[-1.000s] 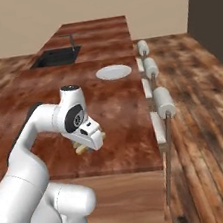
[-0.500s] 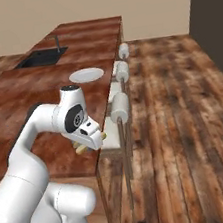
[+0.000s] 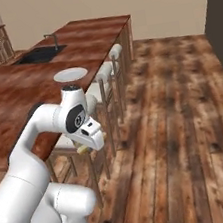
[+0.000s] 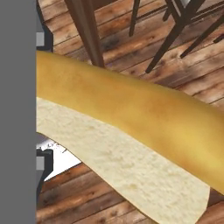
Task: Move the hot dog bun to the plate on the dining table and place the condiment next to that plate. Then navigate to the fridge and take the sausage and place it on the plate as well.
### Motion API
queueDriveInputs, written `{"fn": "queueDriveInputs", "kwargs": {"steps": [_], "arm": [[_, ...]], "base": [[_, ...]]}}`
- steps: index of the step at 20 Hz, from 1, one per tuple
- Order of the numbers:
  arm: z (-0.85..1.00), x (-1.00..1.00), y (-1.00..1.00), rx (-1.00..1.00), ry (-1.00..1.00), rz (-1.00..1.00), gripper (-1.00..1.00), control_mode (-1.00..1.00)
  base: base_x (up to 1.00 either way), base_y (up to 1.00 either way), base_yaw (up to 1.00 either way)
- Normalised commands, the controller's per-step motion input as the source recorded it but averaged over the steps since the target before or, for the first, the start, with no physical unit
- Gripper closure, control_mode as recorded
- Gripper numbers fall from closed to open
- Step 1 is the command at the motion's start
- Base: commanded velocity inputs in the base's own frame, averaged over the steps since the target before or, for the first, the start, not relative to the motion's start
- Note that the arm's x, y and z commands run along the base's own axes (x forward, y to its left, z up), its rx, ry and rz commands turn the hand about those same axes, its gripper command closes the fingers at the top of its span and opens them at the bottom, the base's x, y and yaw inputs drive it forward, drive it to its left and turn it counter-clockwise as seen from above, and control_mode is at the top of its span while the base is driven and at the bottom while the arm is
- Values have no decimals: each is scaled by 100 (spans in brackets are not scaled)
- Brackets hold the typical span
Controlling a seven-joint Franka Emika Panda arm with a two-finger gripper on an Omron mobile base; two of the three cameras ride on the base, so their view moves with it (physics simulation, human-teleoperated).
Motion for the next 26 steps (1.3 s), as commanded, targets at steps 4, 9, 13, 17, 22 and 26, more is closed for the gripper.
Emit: {"fn": "queueDriveInputs", "kwargs": {"steps": [4, 9, 13, 17, 22, 26], "arm": [[0, 0, 0, 0, 0, 0, 100, 100], [0, 0, 0, 0, 0, 0, 100, 100], [0, 0, 0, 0, 0, 0, 100, 100], [0, 0, 0, 0, 0, 0, 100, 100], [0, 0, 0, 0, 0, 0, 100, 100], [0, 0, 0, 0, 0, 0, 100, 100]], "base": [[8, -79, 50], [9, -72, 55], [16, -81, 52], [40, -85, 48], [60, -84, 45], [64, -84, 45]]}}
